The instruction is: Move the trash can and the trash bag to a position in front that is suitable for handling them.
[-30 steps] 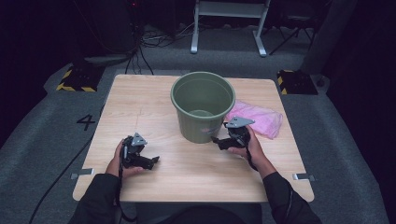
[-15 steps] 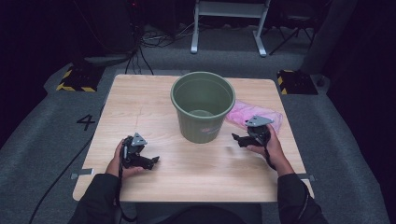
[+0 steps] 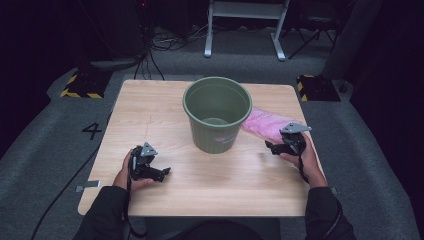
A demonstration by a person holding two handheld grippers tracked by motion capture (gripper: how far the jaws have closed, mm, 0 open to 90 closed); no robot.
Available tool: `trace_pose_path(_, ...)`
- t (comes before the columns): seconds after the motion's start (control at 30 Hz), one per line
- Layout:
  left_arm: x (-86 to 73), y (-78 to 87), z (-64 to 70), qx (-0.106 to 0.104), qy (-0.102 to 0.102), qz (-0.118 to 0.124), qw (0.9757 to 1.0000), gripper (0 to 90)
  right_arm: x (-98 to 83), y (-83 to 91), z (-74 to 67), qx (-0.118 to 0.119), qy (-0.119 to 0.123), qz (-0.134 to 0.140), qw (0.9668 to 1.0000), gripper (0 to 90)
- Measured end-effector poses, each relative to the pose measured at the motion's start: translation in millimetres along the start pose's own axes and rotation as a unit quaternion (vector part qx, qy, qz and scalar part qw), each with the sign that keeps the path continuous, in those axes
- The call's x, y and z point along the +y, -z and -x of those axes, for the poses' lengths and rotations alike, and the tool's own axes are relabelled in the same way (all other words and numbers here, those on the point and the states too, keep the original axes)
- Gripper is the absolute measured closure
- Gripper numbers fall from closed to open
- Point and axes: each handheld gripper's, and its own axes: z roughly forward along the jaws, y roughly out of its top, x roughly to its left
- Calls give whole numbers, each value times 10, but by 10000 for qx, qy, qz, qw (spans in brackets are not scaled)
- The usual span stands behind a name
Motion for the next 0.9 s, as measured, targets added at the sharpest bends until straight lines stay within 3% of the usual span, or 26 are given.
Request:
trace_pose_path(0.2,0,0,-1,2,-4,-1,10000,5,-56,-14,56,-54,-6,-113,9999,265)
trace_pose_path(0.6,0,0,-1,2,-3,0,10000,5,-83,18,123,-196,-64,-40,9998,283)
trace_pose_path(0.73,0,0,1,-2,11,2,10000,5,-128,-41,162,-234,-189,-126,9995,332)
trace_pose_path(0.9,0,-1,1,-2,12,2,10000,5,-182,-93,209,-171,-303,-190,9992,461)
